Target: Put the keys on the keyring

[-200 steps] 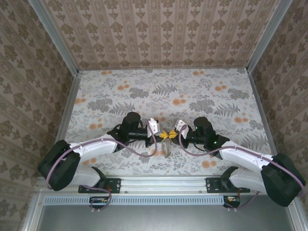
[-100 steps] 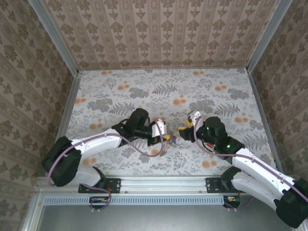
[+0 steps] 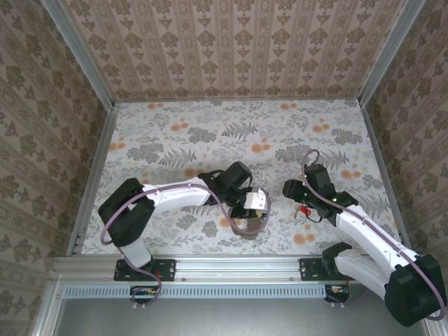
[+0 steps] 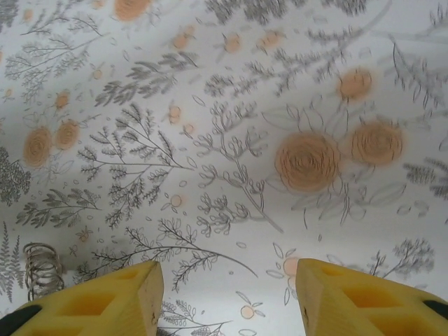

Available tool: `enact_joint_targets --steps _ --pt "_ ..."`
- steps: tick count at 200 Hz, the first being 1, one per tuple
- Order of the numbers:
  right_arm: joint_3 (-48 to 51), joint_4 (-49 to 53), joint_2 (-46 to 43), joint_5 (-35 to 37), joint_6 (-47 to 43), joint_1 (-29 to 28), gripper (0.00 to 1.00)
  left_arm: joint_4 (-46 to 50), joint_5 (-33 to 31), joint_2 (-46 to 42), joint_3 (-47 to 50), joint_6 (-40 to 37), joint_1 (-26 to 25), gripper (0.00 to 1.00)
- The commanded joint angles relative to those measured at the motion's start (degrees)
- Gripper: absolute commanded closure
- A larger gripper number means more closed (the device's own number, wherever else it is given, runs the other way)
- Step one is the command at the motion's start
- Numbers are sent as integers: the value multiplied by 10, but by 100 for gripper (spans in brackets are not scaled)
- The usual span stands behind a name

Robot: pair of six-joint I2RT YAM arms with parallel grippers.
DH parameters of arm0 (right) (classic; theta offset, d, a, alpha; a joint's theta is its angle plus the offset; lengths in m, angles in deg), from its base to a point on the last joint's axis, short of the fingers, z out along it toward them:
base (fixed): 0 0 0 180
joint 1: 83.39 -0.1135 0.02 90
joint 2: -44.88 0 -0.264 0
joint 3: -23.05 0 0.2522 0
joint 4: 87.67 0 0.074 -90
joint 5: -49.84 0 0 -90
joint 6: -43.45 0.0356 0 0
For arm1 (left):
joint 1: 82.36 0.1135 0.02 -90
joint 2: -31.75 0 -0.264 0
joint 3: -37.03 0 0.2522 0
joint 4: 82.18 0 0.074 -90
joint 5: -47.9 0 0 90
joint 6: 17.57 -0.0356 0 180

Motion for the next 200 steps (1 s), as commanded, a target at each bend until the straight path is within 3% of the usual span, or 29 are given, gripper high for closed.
enact_joint_targets --steps 1,24,39,59,65,99,125,160,200 --pt "20 12 7 -60 42 3 47 50 -18 22 -27 -27 -19 100" --pt "16 16 32 -96 22 3 47 51 -28 40 -33 -17 -37 100" --pt "11 12 57 -123 10 3 47 44 -34 48 -37 -1 -47 87" --pt "6 3 85 -154 -8 3 47 -4 -26 34 -16 44 -50 81" --pt "5 0 92 -165 -13 2 48 -26 -26 24 -4 61 -49 76" --pt "-12 -26 139 -218 -48 -6 48 -203 -43 -82 116 195 -33 72" --pt "-45 -26 188 -236 -89 -29 49 -288 -118 -179 217 292 -22 71" --pt "-99 -21 258 -232 -130 -70 51 -299 -190 -264 309 428 -11 66" --pt "-157 8 338 -215 -170 -95 52 -277 -201 -271 333 549 -9 66"
